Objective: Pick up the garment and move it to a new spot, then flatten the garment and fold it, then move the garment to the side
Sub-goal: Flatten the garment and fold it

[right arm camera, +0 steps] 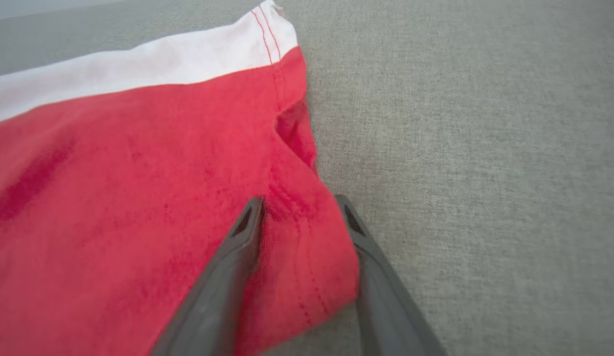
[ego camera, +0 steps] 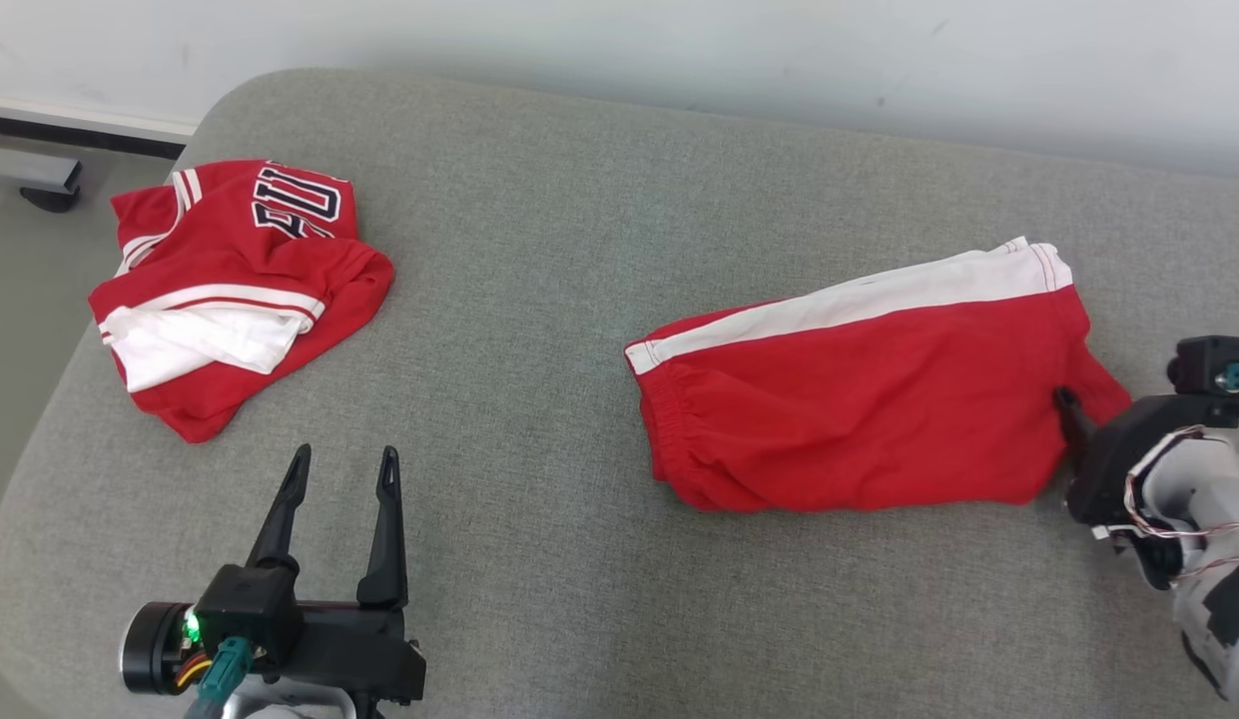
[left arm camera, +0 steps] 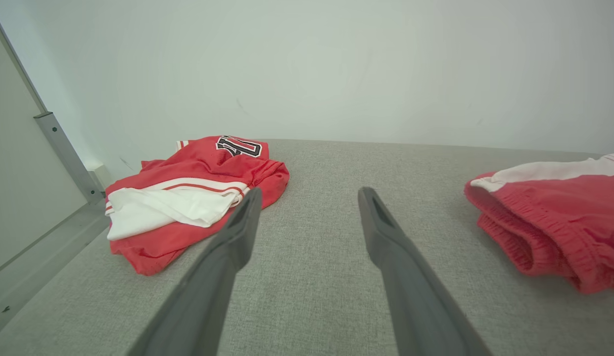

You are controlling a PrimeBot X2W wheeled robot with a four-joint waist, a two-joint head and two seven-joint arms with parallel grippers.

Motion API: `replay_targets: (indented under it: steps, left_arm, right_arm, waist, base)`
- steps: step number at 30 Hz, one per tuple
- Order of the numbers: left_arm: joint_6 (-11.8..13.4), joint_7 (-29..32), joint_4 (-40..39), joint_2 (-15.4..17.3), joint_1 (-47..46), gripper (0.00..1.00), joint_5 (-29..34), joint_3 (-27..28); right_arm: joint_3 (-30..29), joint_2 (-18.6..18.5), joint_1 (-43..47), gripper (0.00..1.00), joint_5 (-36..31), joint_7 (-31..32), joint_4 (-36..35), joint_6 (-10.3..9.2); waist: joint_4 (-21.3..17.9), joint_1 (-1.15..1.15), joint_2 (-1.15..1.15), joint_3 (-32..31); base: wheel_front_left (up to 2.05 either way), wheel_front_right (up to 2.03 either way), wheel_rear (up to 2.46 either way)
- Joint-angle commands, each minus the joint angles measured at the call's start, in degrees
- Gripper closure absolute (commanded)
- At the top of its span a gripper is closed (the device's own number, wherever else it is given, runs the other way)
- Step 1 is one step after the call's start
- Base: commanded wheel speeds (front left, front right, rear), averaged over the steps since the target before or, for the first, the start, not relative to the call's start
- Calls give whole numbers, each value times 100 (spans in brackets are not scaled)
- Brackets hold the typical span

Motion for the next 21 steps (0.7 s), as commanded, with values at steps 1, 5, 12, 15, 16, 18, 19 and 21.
replay_targets:
  steps: [1,5,12,15,16,18,19,21]
  left_arm:
    - [-30,-19,28,-33,50,0,49,41]
    - [-87,-19,85,-62,171,0,116,182]
    - [-195,-19,132,-115,350,0,188,328]
    - [-228,-19,137,-140,439,0,232,390]
    - [-239,-19,130,-158,456,0,246,392]
    - [-245,-19,123,-171,471,0,255,404]
    - [-256,-19,124,-177,479,0,267,415]
    - [-277,-19,119,-200,490,0,267,432]
  right_arm:
    - [64,118,169,100,47,54,-9,-12]
    - [87,-10,279,100,178,-66,-185,-12]
    - [72,-312,662,100,455,-198,-502,-12]
    - [82,-458,971,100,619,-203,-703,-12]
    - [69,-519,1079,100,681,-203,-769,-12]
    - [38,-636,1330,100,808,-186,-891,-12]
    - [25,-690,1457,100,881,-173,-967,-12]
    - [10,-796,1658,100,962,-193,-1097,-12]
  waist:
    - [-43,0,0,-50]
    - [-183,0,0,-219]
    - [-453,0,0,-440]
    - [-589,0,0,-502]
    - [-614,0,0,-507]
    - [-653,0,0,-523]
    - [-662,0,0,-524]
    - [-681,0,0,-530]
  base:
    - [0,0,0]
    - [0,0,0]
    - [0,0,0]
    - [0,0,0]
    - [0,0,0]
    - [0,0,0]
    - [0,0,0]
    - [0,0,0]
